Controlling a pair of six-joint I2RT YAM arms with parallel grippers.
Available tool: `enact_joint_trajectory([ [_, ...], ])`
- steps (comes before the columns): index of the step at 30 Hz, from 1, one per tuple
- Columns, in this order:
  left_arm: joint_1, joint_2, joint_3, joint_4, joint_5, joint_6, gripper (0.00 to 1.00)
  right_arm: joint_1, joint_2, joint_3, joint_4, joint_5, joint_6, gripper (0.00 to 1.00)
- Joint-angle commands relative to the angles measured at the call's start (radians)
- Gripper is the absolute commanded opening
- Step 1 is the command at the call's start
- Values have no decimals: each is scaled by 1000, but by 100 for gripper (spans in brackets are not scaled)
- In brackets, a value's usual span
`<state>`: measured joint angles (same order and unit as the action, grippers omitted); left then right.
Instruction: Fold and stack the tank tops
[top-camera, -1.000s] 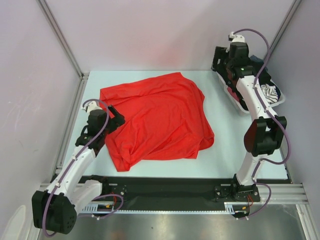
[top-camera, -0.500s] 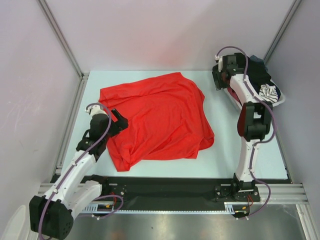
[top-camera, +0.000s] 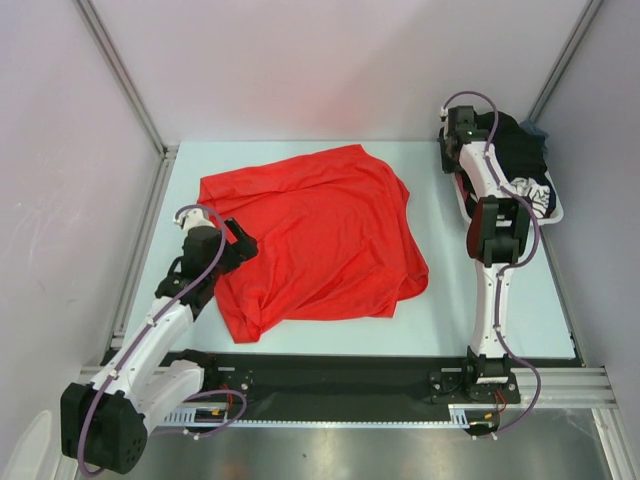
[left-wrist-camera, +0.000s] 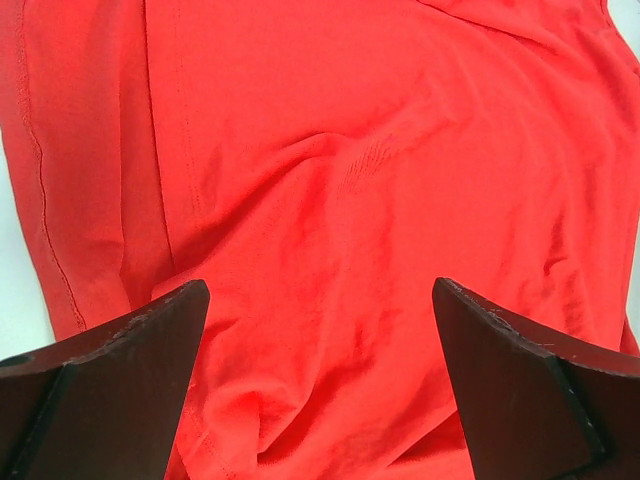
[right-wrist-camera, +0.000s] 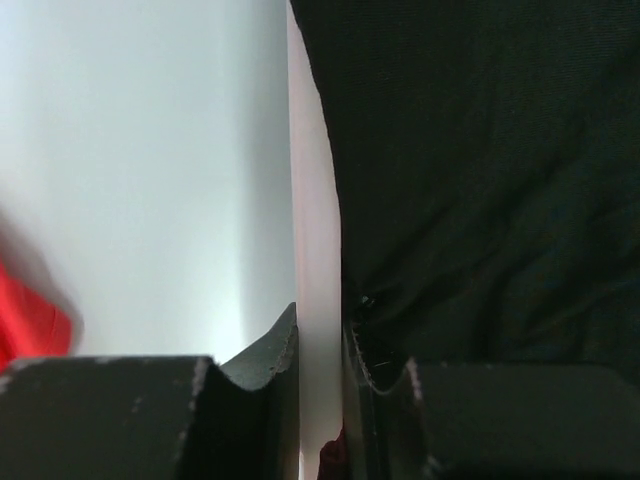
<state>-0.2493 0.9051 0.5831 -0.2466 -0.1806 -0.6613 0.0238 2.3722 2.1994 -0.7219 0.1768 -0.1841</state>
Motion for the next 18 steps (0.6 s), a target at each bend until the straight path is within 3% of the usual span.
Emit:
enact_joint_trajectory([
  [1,-11,-17,1,36,-19,20,100,-12,48,114,13,7,103,0],
  [8,-21,-8,-2,36,-26,20,100,-99,1,20,111,-37,26,0],
  [9,-25,-8,-2,33,-31,20,100,-107,2,35,98,-28,15,5],
  [12,-39,-6,-2,29,-46,20,100,-107,-25,91,55,52,8,39],
  [15,-47,-2,6,10,-68,17,100,-90,-137,11,91,-61,40,47],
  [17,-47,0,24,-5,-89,19,100,-49,-209,-38,117,-59,86,60],
  [18,-47,0,32,-13,-101,22,100,-32,-240,-91,128,-60,89,61],
])
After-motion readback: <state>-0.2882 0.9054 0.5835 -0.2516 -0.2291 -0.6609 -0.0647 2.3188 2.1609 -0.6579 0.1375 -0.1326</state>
